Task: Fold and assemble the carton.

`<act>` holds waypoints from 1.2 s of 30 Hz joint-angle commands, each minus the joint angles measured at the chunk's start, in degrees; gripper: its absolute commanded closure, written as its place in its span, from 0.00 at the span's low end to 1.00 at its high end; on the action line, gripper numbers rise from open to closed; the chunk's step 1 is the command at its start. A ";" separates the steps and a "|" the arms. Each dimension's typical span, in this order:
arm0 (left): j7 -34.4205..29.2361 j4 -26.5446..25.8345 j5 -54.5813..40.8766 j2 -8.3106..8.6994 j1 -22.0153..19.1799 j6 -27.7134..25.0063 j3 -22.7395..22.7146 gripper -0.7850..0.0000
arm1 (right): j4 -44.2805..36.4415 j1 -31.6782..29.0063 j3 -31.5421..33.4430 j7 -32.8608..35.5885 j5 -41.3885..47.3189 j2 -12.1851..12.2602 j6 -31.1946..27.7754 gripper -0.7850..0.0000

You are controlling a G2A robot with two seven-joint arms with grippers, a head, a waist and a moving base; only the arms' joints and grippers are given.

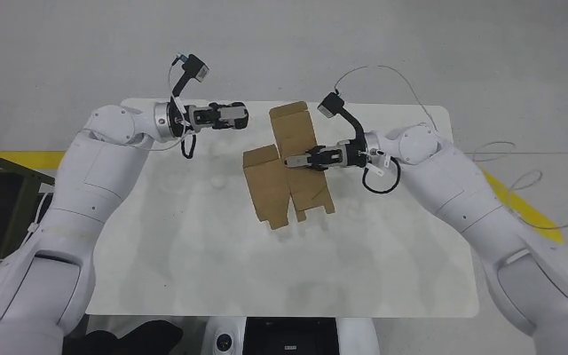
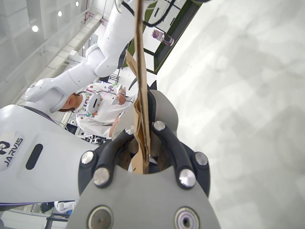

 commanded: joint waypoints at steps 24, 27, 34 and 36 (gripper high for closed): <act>7.94 -18.37 11.34 3.32 15.50 6.63 -5.78 0.00 | 9.21 -1.57 5.52 -3.62 0.87 -0.92 0.03 1.00; 7.94 -18.37 11.34 3.32 15.50 6.63 -5.78 0.00 | 9.21 -1.57 5.52 -3.62 0.87 -0.92 0.03 1.00; 7.94 -18.37 11.34 3.32 15.50 6.63 -5.78 0.00 | 9.21 -1.57 5.52 -3.62 0.87 -0.92 0.03 1.00; 7.94 -18.37 11.34 3.32 15.50 6.63 -5.78 0.00 | 9.21 -1.57 5.52 -3.62 0.87 -0.92 0.03 1.00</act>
